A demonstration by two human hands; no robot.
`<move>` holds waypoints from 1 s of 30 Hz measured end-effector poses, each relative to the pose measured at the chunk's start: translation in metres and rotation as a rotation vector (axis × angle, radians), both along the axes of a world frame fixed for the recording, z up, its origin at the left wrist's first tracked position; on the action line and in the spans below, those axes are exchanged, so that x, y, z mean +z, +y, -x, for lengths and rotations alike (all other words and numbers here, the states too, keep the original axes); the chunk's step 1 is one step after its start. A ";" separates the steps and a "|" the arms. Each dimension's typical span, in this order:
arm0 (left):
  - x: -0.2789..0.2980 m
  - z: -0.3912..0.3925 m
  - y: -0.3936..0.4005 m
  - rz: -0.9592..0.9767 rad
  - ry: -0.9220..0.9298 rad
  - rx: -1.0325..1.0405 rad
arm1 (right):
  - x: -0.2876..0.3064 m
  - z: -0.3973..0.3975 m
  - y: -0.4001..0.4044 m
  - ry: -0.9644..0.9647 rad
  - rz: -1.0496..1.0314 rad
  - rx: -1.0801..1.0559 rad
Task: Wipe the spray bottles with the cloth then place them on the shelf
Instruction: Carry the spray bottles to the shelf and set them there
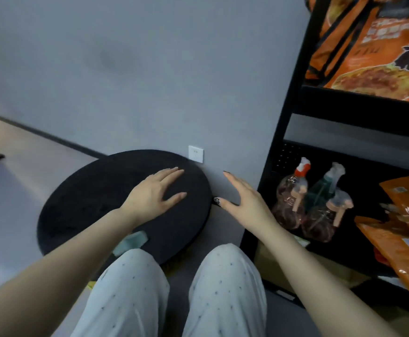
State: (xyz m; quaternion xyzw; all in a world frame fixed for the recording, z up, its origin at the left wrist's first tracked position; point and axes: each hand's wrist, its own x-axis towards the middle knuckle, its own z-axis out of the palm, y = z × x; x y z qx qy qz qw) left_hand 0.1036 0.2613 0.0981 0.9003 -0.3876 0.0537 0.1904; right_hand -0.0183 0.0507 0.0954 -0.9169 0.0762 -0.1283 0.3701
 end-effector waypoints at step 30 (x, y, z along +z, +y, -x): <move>-0.232 -0.137 0.173 -0.303 0.785 0.483 | -0.224 -0.245 0.191 0.527 0.244 0.479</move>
